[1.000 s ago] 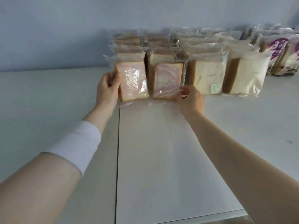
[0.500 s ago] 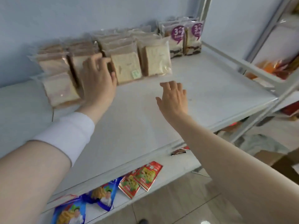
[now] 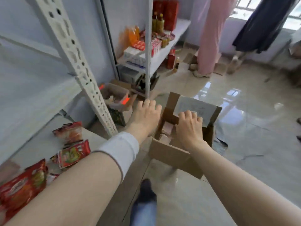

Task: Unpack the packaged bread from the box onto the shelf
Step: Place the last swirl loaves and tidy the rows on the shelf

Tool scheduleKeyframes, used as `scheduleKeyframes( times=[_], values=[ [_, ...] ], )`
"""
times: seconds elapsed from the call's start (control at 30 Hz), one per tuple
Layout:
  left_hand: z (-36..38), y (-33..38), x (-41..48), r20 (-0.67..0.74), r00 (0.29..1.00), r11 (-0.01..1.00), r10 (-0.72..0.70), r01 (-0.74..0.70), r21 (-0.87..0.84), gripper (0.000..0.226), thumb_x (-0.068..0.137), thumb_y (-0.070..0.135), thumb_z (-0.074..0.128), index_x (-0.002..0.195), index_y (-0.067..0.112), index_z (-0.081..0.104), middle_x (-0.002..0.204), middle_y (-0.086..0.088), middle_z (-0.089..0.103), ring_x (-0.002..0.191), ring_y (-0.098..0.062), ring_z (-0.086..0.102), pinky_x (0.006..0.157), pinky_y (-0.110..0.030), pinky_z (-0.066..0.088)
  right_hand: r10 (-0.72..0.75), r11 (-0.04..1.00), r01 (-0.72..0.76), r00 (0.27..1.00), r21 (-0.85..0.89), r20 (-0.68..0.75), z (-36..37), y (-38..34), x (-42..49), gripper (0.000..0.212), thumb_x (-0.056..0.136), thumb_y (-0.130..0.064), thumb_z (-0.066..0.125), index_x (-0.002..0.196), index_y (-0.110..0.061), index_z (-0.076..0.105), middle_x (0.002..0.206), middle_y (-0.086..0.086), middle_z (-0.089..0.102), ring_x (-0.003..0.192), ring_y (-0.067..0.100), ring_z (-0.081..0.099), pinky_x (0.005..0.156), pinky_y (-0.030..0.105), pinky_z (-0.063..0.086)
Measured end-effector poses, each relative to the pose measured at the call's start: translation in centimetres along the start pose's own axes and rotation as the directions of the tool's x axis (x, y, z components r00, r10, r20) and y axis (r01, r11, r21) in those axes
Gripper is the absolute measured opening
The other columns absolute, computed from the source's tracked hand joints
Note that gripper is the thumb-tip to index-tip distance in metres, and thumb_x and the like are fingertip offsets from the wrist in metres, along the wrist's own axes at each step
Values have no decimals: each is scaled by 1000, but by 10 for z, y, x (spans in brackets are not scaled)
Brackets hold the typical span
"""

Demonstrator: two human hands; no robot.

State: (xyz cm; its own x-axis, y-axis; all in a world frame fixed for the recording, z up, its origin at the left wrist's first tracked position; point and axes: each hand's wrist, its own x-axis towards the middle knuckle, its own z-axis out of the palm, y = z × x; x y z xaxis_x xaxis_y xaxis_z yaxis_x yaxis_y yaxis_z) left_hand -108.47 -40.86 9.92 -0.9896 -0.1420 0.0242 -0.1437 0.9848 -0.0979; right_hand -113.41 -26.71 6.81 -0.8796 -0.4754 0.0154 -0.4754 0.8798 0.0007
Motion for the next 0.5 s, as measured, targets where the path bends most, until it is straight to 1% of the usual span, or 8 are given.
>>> scheduleKeyframes(
  times=[0.13, 0.23, 0.3, 0.37, 0.4, 0.47, 0.5],
  values=[
    [77, 49, 92, 154, 984, 995, 88, -78, -65, 31, 92, 15, 40, 122, 10, 43, 127, -13, 46, 119, -32, 40, 100, -41, 30, 121, 992, -113, 981, -59, 152, 69, 74, 53, 28, 89, -16, 51, 118, -12, 51, 125, 12, 52, 116, 32, 45, 93, 43, 38],
    [142, 70, 151, 283, 950, 988, 129, -98, -120, 33, 89, 15, 45, 122, 12, 42, 124, -10, 48, 116, -29, 43, 98, -38, 34, 185, 982, -165, 934, -91, 306, 126, 116, 82, 33, 91, -14, 45, 124, -13, 47, 128, 10, 49, 120, 30, 41, 96, 42, 36],
    [185, 79, 186, 341, 930, 986, 135, -93, -136, 37, 88, 20, 51, 124, 14, 42, 125, -9, 49, 116, -27, 44, 96, -36, 35, 203, 979, -185, 906, -83, 371, 165, 137, 100, 35, 91, -14, 43, 126, -14, 46, 129, 9, 49, 120, 29, 41, 93, 40, 36],
    [226, 88, 210, 427, 900, 984, 86, -9, -179, 40, 88, 24, 52, 126, 15, 41, 127, -8, 48, 117, -26, 44, 95, -36, 36, 209, 976, -213, 860, -44, 465, 199, 148, 112, 34, 92, -18, 42, 126, -14, 45, 129, 8, 48, 119, 28, 41, 91, 39, 35],
    [246, 92, 219, 468, 882, 976, 49, 57, -210, 41, 89, 25, 51, 127, 15, 41, 128, -8, 48, 118, -26, 43, 95, -36, 37, 210, 972, -234, 834, -18, 510, 217, 150, 116, 35, 93, -24, 43, 127, -15, 44, 129, 7, 47, 119, 28, 40, 91, 38, 35],
    [288, 102, 233, 540, 841, 947, -35, 201, -250, 43, 90, 25, 51, 129, 13, 39, 129, -10, 46, 120, -27, 42, 96, -37, 37, 203, 963, -269, 792, 30, 575, 255, 151, 122, 43, 93, -37, 45, 129, -15, 42, 129, 6, 46, 119, 27, 40, 91, 38, 35],
    [308, 105, 239, 577, 813, 926, -74, 271, -262, 45, 90, 25, 52, 130, 12, 37, 130, -12, 45, 121, -28, 42, 97, -38, 38, 202, 955, -291, 768, 51, 608, 275, 148, 126, 46, 92, -41, 46, 129, -14, 41, 130, 7, 46, 120, 27, 40, 92, 38, 35]
  ],
)
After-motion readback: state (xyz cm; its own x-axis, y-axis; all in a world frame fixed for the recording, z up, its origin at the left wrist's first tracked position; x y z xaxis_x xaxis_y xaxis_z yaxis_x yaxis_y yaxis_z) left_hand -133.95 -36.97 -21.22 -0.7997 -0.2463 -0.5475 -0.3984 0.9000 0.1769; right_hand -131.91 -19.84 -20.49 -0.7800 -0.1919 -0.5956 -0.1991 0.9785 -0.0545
